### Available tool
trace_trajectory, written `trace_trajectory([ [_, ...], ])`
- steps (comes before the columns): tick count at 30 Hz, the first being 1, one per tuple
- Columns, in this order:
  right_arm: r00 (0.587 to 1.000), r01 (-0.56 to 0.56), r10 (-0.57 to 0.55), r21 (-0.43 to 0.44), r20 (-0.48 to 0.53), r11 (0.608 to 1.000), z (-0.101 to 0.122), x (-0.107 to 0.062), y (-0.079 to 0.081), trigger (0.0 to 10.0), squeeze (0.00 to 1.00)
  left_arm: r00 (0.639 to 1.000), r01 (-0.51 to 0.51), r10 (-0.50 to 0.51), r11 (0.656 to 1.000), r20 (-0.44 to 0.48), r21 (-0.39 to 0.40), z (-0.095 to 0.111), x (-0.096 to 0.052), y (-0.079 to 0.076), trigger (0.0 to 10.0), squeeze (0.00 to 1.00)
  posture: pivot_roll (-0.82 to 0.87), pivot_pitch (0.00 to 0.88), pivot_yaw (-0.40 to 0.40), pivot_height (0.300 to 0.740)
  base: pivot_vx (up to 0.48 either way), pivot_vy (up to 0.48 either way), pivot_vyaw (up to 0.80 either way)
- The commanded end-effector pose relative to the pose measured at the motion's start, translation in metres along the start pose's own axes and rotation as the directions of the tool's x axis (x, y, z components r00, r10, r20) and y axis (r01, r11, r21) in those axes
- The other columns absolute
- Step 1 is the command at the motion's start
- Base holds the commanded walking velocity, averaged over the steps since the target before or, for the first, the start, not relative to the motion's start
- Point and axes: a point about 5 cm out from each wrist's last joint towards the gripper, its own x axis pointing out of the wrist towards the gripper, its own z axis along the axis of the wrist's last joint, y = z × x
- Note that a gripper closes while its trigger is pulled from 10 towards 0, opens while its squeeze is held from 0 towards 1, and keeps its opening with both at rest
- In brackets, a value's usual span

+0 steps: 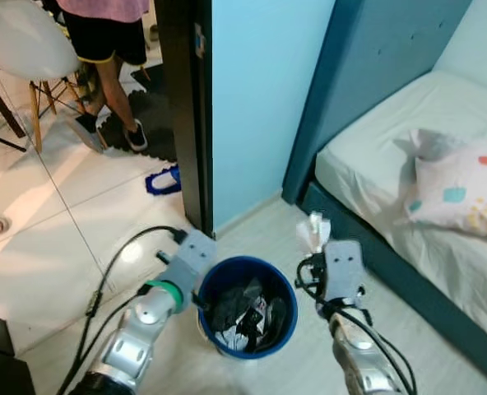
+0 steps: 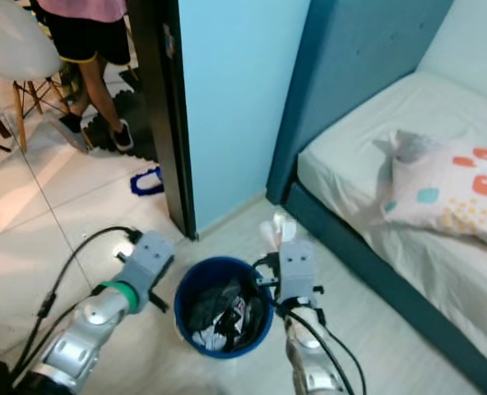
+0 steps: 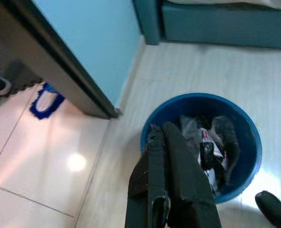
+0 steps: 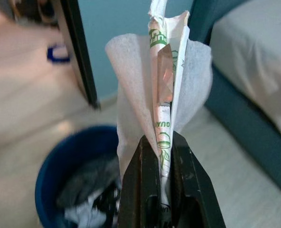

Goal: Clean up the room

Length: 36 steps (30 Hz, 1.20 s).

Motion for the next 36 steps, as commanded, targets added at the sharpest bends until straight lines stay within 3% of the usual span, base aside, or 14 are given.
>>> trace_trajectory([
  [1, 0.999, -0.008, 0.007, -0.015, -0.048, 1.0, -0.014, -0.004, 0.005, 10.0, 0.0, 0.999, 0.03, -0.03, 1.0, -0.029, 0.008, -0.008, -0.003, -0.007, 10.0, 0.0, -0.01, 0.24, 0.095, 0.74, 0.0, 0.0, 0.0],
  [10, 0.993, 0.044, -0.038, 0.054, -0.111, 0.998, -0.03, -0.004, 0.011, 10.0, 0.0, 0.997, 0.064, -0.063, 0.998, -0.047, 0.009, -0.013, -0.019, -0.014, 10.0, 0.0, 0.02, 0.302, 0.116, 0.74, 0.0, 0.0, 0.0],
  [11, 0.998, 0.042, -0.033, 0.162, -0.058, 0.986, -0.021, -0.001, 0.018, 10.0, 0.27, 0.996, 0.066, -0.065, 0.998, -0.068, 0.006, -0.019, -0.029, -0.012, 10.0, 0.0, 0.05, 0.325, 0.126, 0.74, 0.0, 0.0, 0.0],
  [12, 0.998, 0.042, -0.033, 0.162, -0.058, 0.986, -0.021, -0.001, 0.018, 10.0, 0.27, 0.996, 0.066, -0.065, 0.998, -0.068, 0.006, -0.019, -0.029, -0.012, 10.0, 0.0, 0.05, 0.325, 0.126, 0.74, 0.0, 0.0, 0.0],
  [13, 0.999, 0.036, -0.03, 0.187, -0.036, 0.982, -0.017, 0.0, 0.02, 10.0, 0.44, 0.995, 0.066, -0.065, 0.998, -0.076, 0.005, -0.021, -0.032, -0.012, 10.0, 0.0, 0.05, 0.327, 0.127, 0.74, 0.0, 0.0, 0.0],
  [16, 0.999, 0.031, -0.028, 0.199, -0.022, 0.979, -0.016, 0.001, 0.022, 10.0, 0.44, 0.995, 0.066, -0.066, 0.998, -0.08, 0.005, -0.022, -0.034, -0.012, 10.0, 0.0, 0.05, 0.328, 0.127, 0.74, 0.0, 0.0, 0.0],
  [17, 1.0, 0.006, -0.006, 0.207, -0.003, 0.978, -0.012, 0.003, 0.025, 10.0, 1.0, 0.995, 0.061, -0.061, 0.998, -0.083, 0.006, -0.023, -0.034, -0.011, 10.0, 0.0, 0.05, 0.323, 0.122, 0.74, 0.0, 0.0, 0.0],
  [24, 0.997, -0.071, 0.063, 0.218, 0.046, 0.973, -0.002, 0.009, 0.034, 10.0, 1.0, 0.996, 0.043, -0.043, 0.999, -0.077, -0.001, -0.019, -0.031, -0.01, 10.0, 0.0, 0.04, 0.306, 0.109, 0.74, 0.0, 0.0, 0.0],
  [25, 0.997, -0.071, 0.062, 0.212, 0.046, 0.975, -0.002, 0.01, 0.032, 10.0, 0.72, 0.996, 0.042, -0.042, 0.999, -0.074, -0.003, -0.018, -0.029, -0.011, 10.0, 0.0, 0.03, 0.294, 0.101, 0.74, 0.0, 0.0, 0.0],
  [28, 0.997, -0.071, 0.062, 0.212, 0.046, 0.975, -0.002, 0.01, 0.032, 10.0, 0.72, 0.996, 0.042, -0.042, 0.999, -0.074, -0.003, -0.018, -0.029, -0.011, 10.0, 0.0, 0.03, 0.294, 0.101, 0.74, 0.0, 0.0, 0.0],
  [29, 0.997, -0.07, 0.061, 0.216, 0.049, 0.974, -0.002, 0.01, 0.029, 10.0, 0.0, 0.997, 0.039, -0.039, 0.999, -0.07, -0.006, -0.017, -0.027, -0.011, 10.0, 0.0, 0.02, 0.288, 0.097, 0.74, 0.0, 0.0, 0.0],
  [36, 0.996, -0.053, 0.033, 0.237, 0.088, 0.97, 0.002, 0.01, 0.013, 10.0, 0.0, 0.998, 0.03, -0.031, 0.999, -0.061, -0.016, -0.014, -0.02, -0.013, 10.0, 0.0, -0.01, 0.236, 0.076, 0.74, 0.0, 0.0, 0.0],
])
